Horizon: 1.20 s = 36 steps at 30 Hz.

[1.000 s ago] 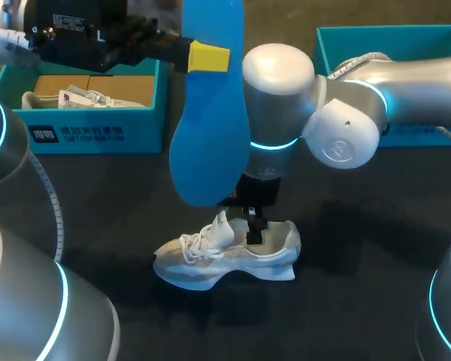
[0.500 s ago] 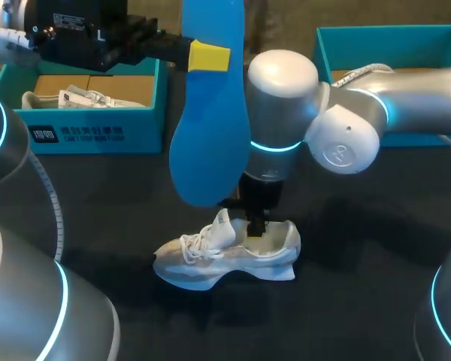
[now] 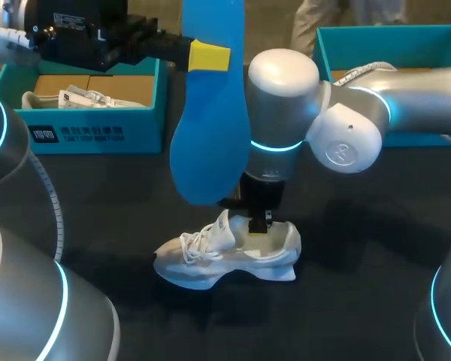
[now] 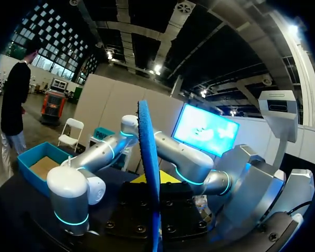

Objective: Take the shoe out of the shoebox, open the shoe tongue, remove and reinsert the insole, then place the shoe into the shoebox

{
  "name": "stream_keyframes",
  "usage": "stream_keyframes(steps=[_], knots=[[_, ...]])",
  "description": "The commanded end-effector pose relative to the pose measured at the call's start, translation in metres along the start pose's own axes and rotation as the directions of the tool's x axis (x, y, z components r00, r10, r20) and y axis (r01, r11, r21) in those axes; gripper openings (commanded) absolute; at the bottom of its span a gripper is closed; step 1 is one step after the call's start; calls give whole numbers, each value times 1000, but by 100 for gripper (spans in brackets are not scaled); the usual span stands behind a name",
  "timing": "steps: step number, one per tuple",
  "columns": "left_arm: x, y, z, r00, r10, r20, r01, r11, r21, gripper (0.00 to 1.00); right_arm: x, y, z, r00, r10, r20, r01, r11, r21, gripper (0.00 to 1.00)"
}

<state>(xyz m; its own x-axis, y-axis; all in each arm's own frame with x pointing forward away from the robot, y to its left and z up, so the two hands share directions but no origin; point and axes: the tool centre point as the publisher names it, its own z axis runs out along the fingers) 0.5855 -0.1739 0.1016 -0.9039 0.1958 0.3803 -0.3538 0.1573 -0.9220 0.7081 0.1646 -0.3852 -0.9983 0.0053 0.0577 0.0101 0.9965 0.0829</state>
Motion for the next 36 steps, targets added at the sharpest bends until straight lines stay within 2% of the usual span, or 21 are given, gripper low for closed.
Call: stream_keyframes(steps=[1, 9, 17, 24, 27, 29, 35, 36], knots=[[0, 0, 1, 1000, -1, 0, 1, 1000, -2, 0, 4, -2, -14, 1000, 11, 3, -11, 1000, 6, 0], [0, 0, 1, 1000, -1, 0, 1, 1000, -2, 0, 14, -8, -32, 995, 93, -29, -93, 995, -24, 0], [0, 0, 1, 1000, -1, 0, 1, 1000, -2, 0, 28, -21, -50, 955, 294, -43, -296, 953, -66, 0], [0, 0, 1, 1000, -1, 0, 1, 1000, -2, 0, 43, -25, -51, 843, 534, -63, -538, 834, -124, 0], [0, 0, 1, 1000, -1, 0, 1, 1000, -2, 0, 49, -25, -54, 773, 632, -50, -633, 766, -115, 0], [0, 0, 1, 1000, -1, 0, 1, 1000, -2, 0, 52, -23, -56, 708, 706, -21, -705, 705, -70, 0], [0, 0, 1, 1000, -1, 0, 1, 1000, -2, 0, 59, -15, -60, 588, 809, -5, -805, 585, -102, 0], [0, 0, 1, 1000, -1, 0, 1, 1000, -2, 0, 61, -14, -60, 582, 813, -11, -808, 577, -122, 0]])
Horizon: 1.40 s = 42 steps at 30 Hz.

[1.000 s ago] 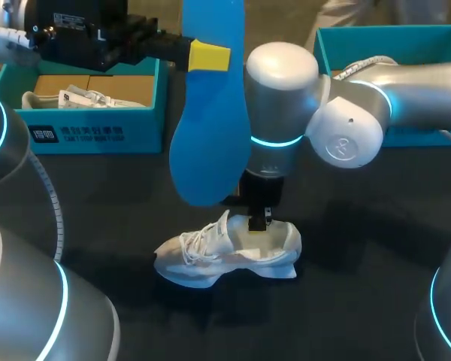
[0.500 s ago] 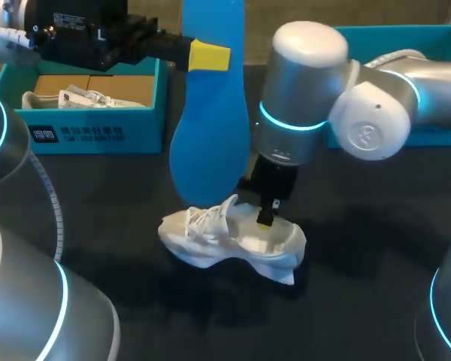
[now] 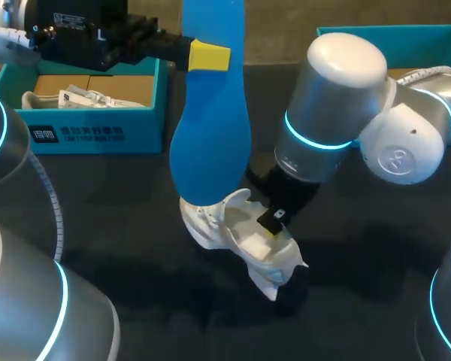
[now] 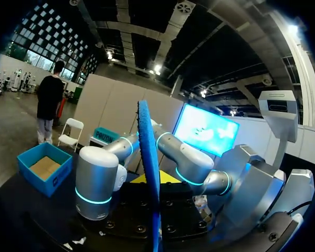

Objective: Take the shoe out of the shoebox, open the shoe tongue, remove and reinsert the insole, then place the shoe into the shoebox

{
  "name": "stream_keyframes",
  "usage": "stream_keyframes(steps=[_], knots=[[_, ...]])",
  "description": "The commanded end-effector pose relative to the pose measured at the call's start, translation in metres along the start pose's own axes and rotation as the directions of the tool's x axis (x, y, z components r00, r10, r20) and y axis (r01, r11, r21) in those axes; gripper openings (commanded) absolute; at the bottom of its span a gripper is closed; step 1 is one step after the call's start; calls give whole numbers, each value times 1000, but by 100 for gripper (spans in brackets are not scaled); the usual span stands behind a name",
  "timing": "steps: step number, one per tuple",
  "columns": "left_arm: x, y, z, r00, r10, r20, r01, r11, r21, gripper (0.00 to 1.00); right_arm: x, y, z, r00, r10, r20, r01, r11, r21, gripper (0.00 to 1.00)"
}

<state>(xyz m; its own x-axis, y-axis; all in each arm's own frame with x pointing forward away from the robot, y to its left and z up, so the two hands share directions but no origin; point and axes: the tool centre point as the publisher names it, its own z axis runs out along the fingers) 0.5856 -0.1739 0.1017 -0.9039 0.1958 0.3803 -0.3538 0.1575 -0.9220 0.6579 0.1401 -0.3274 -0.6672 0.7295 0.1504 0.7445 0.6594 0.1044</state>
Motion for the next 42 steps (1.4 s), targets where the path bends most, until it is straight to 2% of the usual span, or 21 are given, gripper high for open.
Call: stream_keyframes(steps=[1, 5, 13, 17, 24, 30, 42], knots=[[0, 0, 0, 1000, -1, 0, 1, 1000, -2, 0, 11, -1, -3, 991, 126, 45, -124, 991, -44, 0], [0, 0, 0, 1000, -1, 0, 1, 1000, -2, 0, 15, -4, -1, 968, 241, 66, -237, 970, -58, 0], [0, 0, 0, 1000, -1, 0, 1, 1000, -2, 0, 18, -15, 8, 920, 388, 54, -381, 919, -104, 0], [0, 0, 0, 1000, -1, 0, 1, 1000, -2, 0, 20, -22, 11, 909, 417, 26, -410, 901, -142, 0], [0, 0, 0, 1000, -1, 0, 1, 1000, -2, 0, 16, -29, 17, 882, 471, 7, -464, 872, -153, 0], [0, 0, 0, 1000, -1, 0, 1, 1000, -2, 0, 10, -35, 15, 843, 538, -1, -530, 828, -183, 0], [0, 0, 0, 1000, -1, 0, 1, 1000, -2, 0, -8, -25, 29, 837, 546, -30, -543, 822, -171, 0]])
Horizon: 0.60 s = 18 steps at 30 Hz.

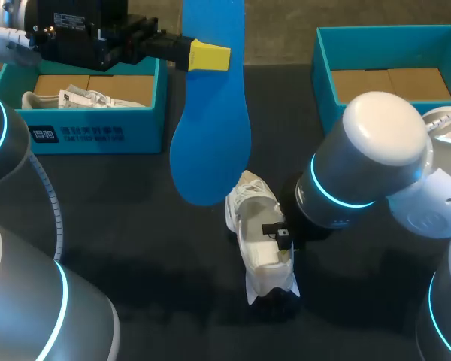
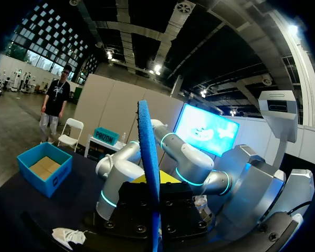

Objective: Take the shoe out of the shoebox, open the shoe tongue, remove and reinsert the insole, then place the shoe into the shoebox

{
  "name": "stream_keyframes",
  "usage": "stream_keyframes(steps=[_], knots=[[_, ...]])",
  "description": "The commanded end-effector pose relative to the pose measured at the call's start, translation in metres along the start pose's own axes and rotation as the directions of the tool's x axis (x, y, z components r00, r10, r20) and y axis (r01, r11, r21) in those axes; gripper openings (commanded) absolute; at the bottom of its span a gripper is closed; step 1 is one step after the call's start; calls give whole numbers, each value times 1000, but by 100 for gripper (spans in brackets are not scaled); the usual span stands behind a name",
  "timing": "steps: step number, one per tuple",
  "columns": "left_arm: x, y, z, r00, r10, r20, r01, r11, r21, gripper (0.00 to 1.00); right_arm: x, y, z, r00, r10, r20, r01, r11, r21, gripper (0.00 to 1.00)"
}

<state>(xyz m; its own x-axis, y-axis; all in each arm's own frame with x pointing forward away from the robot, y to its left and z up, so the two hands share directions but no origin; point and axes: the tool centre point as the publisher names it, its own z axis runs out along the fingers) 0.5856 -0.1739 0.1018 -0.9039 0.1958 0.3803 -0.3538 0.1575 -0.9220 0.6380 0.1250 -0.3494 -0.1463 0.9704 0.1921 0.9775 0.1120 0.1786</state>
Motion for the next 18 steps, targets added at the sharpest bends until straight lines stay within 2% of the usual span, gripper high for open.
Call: stream_keyframes(steps=[1, 18], knots=[[0, 0, 0, 1000, -1, 0, 1, 1000, -2, 0, -7, 5, 13, 1000, 2, -26, -2, 1000, 7, 0], [0, 0, 0, 1000, -1, 0, 1, 1000, -2, 0, -11, 6, 40, 997, 33, -70, -32, 999, 19, 0]])
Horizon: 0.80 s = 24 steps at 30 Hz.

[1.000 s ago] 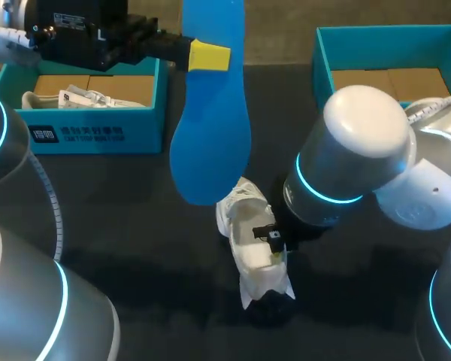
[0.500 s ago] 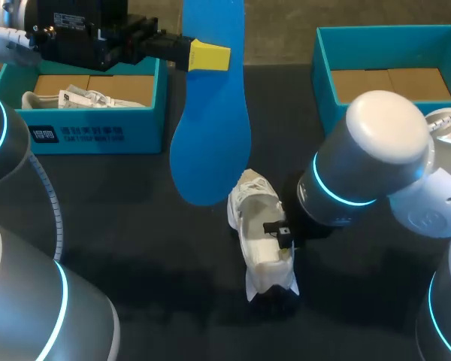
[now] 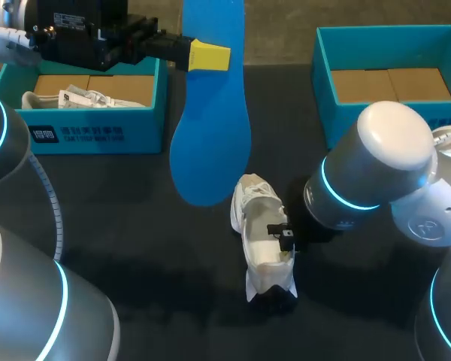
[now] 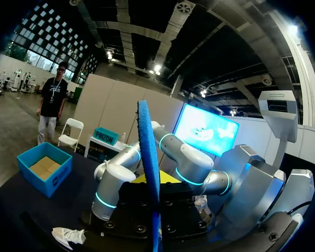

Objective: Take the shoe out of the shoebox, open the shoe tongue, remove and reinsert the insole, then place the shoe into the shoebox

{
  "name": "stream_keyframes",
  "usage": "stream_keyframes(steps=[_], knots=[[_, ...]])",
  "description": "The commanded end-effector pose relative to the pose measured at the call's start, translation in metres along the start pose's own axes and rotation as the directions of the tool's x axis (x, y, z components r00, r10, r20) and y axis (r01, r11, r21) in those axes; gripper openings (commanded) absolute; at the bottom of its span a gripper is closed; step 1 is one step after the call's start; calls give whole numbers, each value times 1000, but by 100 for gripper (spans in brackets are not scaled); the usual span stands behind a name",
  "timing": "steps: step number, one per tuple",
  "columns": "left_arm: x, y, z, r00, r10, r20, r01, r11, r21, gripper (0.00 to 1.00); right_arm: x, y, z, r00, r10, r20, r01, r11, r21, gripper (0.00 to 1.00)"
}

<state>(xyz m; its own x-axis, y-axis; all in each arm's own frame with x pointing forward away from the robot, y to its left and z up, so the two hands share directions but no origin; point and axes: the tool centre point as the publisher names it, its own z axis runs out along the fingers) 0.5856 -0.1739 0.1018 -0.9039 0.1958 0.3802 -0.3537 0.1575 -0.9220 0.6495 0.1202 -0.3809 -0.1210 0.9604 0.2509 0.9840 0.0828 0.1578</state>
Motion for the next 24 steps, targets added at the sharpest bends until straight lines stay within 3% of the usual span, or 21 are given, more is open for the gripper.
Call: stream_keyframes(steps=[1, 4, 6, 8, 9, 15, 24], knots=[[0, 0, 0, 1000, -1, 0, 1, 1000, -2, 0, 2, 0, 10, 1000, -1, -20, 1, 1000, 6, 0], [0, 0, 0, 1000, -1, 0, 1, 1000, -2, 0, 3, 0, 10, 1000, 2, -20, -2, 1000, 9, 0], [0, 0, 0, 1000, -1, 0, 1, 1000, -2, 0, 3, -1, 9, 1000, 1, -20, -1, 1000, 4, 17], [0, 0, 0, 1000, -1, 0, 1, 1000, -2, 0, 3, -1, 8, 1000, 0, -18, 0, 1000, 5, 49], [0, 0, 0, 1000, -1, 0, 1, 1000, -2, 0, 3, -1, 7, 1000, 0, -16, 0, 1000, 5, 96], [0, 0, 0, 1000, -1, 0, 1, 1000, -2, 0, 5, -2, -2, 1000, 8, -9, -8, 1000, -9, 100], [0, 0, 0, 1000, -1, 0, 1, 1000, -2, 0, 9, 1, -40, 1000, 3, 18, -2, 999, -32, 100]])
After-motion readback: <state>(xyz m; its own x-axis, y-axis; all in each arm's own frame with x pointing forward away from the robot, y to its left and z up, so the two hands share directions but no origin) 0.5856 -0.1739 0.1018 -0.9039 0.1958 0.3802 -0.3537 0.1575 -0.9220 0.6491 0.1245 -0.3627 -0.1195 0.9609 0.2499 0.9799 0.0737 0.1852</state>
